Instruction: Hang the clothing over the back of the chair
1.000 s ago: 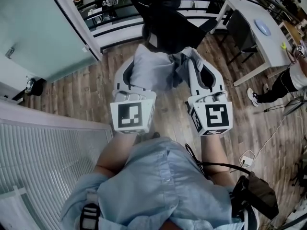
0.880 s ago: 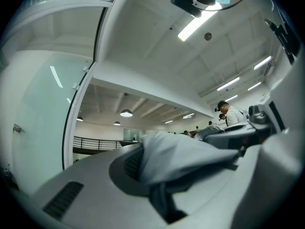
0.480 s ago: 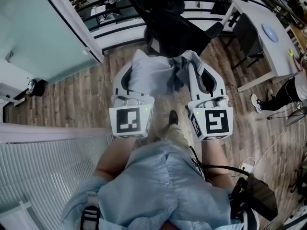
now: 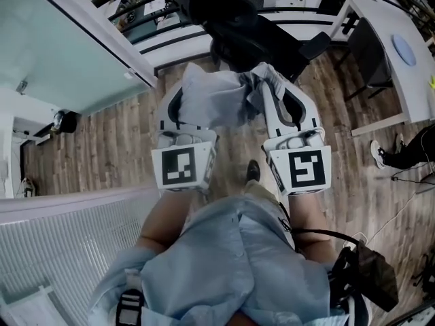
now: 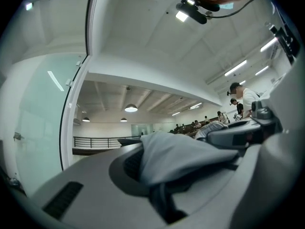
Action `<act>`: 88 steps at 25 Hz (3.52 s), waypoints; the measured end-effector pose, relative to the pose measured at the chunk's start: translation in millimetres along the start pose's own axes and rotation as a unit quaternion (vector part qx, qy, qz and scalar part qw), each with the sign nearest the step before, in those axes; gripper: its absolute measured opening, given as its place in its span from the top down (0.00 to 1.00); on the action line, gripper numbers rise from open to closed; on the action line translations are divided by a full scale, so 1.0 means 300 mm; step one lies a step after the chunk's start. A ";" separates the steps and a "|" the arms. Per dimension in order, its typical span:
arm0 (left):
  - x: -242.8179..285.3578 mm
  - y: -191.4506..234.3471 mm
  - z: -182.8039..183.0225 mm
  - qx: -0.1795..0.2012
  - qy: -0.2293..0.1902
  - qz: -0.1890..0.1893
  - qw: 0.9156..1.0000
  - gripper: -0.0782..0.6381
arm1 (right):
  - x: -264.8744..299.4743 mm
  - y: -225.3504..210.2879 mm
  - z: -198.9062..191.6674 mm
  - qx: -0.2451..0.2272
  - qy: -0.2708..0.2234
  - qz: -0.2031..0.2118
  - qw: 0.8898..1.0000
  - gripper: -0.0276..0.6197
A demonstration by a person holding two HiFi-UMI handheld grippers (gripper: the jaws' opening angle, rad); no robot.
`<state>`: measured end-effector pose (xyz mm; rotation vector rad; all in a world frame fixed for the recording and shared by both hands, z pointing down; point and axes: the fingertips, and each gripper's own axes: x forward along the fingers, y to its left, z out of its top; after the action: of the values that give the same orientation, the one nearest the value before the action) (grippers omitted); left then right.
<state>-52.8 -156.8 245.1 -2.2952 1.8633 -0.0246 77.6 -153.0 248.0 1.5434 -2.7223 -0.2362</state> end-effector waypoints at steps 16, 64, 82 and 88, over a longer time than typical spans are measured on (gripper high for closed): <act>0.232 0.041 0.094 0.022 -0.017 0.093 0.995 0.86 | 0.259 -0.180 0.093 -0.015 -0.055 0.089 0.994 0.90; 0.983 0.672 0.192 0.046 -0.023 0.174 0.983 0.86 | 1.284 -0.550 0.311 -0.065 -0.099 0.137 0.983 0.90; 0.913 0.525 -0.315 -0.018 0.116 0.156 0.981 0.86 | 1.295 -0.462 -0.378 0.067 0.111 0.268 0.955 0.85; 0.864 0.508 -0.321 -0.023 0.114 0.154 0.981 0.70 | 1.245 -0.421 -0.457 0.116 0.155 0.323 0.926 0.63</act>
<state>-157.6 -451.3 289.6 -2.0791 2.3380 -0.2132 3.2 -553.3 340.2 0.5526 -2.8646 0.3185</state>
